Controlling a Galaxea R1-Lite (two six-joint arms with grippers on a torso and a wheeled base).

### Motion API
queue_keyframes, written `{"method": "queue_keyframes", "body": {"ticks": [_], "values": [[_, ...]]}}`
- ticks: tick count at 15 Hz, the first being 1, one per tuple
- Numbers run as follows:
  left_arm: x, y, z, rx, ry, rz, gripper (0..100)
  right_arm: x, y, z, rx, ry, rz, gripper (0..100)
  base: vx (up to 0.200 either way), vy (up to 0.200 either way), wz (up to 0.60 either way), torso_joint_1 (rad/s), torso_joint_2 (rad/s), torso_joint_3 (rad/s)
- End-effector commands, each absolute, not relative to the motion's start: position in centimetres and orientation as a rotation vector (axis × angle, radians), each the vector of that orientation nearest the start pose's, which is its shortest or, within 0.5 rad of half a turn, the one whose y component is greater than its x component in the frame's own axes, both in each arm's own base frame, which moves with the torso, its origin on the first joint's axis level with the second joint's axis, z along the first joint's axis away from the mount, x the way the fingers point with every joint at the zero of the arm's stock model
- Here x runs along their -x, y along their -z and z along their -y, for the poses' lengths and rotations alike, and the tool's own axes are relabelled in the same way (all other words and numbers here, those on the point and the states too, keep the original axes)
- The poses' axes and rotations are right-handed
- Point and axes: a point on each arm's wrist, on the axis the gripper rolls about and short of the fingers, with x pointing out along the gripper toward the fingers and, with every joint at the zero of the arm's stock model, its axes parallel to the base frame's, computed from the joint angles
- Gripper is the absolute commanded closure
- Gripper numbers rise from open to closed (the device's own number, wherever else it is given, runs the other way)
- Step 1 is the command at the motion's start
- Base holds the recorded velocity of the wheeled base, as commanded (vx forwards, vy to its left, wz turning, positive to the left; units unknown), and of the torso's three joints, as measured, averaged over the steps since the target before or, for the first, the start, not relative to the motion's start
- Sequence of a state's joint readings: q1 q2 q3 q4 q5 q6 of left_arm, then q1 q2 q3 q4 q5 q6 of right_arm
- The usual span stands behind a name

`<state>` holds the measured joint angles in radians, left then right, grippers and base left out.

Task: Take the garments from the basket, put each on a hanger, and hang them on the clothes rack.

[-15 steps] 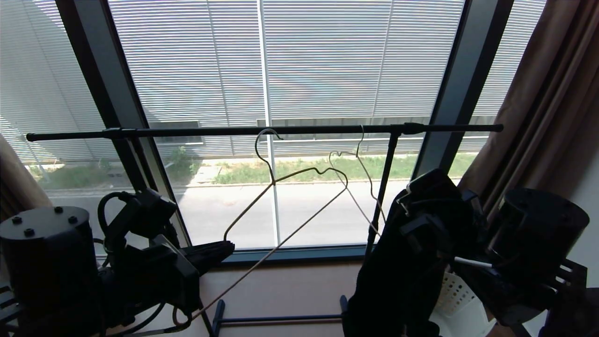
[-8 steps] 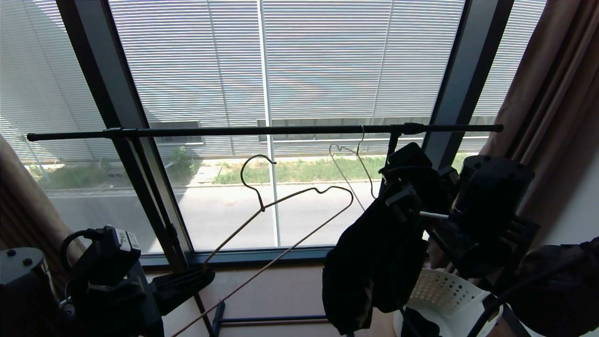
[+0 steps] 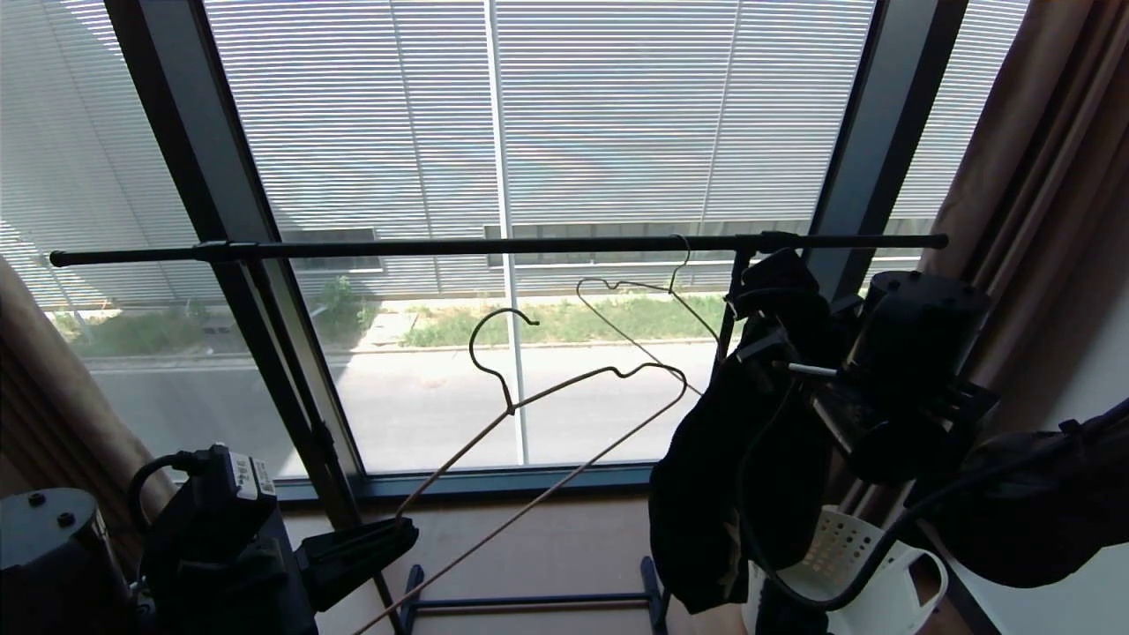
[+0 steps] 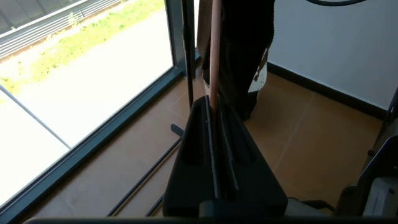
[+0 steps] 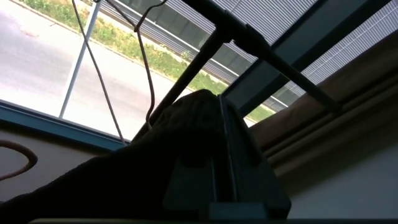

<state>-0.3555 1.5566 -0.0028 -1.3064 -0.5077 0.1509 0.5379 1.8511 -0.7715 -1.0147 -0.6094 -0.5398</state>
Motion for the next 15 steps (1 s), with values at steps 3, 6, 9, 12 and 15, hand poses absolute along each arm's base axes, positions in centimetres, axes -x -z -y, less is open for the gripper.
{"method": "queue_keyframes", "body": {"ticks": [3,6,9,12,15], "values": [[-15.5,-9.9,7.5,-0.122,0.908,-0.210,100,-30.0,-16.3,-16.4,0.570,0.056,-0.064,100,0.000,0.000,0.00,0.000,0.00,0.000],[-15.4,-9.9,7.7,-0.124,0.920,-0.206,100,-29.4,-16.2,-17.9,0.577,0.011,-0.054,100,0.000,0.000,0.00,0.000,0.00,0.000],[-15.4,-10.0,7.7,-0.126,0.921,-0.199,100,-29.6,-16.0,-18.7,0.585,-0.005,-0.060,100,0.000,0.000,0.00,0.000,0.00,0.000],[-15.1,-10.6,7.5,-0.126,0.914,-0.162,100,-30.5,-15.9,-18.0,0.586,0.030,-0.073,100,0.000,0.000,0.00,0.000,0.00,0.000],[-15.0,-10.6,7.5,-0.127,0.917,-0.163,100,-31.3,-16.3,-17.2,0.575,0.063,-0.068,100,0.000,0.000,0.00,0.000,0.00,0.000]]}}
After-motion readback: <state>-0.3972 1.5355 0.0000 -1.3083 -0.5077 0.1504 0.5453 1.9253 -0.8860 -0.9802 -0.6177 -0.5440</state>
